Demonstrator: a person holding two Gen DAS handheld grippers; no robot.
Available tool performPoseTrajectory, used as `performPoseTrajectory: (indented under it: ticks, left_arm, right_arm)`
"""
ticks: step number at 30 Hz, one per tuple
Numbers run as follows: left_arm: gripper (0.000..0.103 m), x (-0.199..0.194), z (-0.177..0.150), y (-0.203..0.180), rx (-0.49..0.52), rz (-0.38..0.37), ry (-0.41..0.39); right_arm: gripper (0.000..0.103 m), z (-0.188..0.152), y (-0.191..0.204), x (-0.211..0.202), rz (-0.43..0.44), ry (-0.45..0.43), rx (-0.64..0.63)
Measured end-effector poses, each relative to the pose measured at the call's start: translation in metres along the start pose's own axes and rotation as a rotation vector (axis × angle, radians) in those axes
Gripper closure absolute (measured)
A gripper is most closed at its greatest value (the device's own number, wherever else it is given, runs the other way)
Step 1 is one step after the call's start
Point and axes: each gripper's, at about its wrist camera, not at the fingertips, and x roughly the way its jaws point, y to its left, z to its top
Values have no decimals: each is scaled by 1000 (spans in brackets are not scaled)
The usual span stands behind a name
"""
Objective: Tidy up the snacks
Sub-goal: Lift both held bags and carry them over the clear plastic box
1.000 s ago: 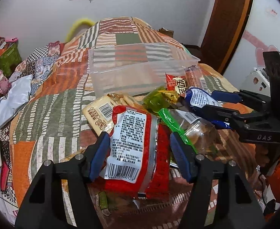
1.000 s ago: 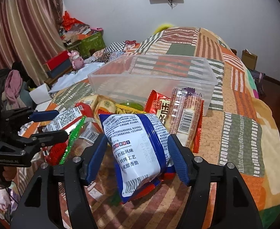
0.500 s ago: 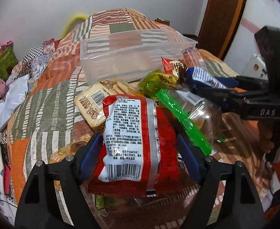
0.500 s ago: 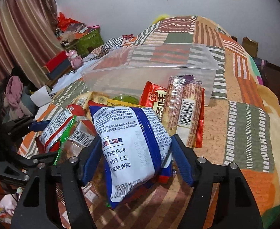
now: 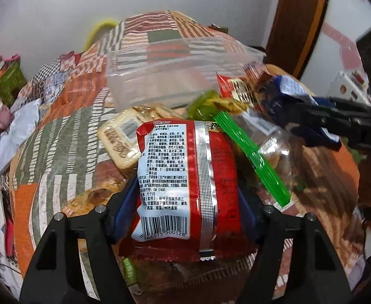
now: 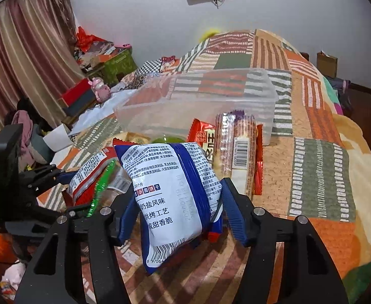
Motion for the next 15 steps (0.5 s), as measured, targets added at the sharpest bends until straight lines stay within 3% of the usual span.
performPoseTrajectory:
  ticks: [15]
  left_arm:
    - [34,-64,38,15,-48,5,-215]
  right_arm:
    - [45,28,5,-29,-21,-103,-8]
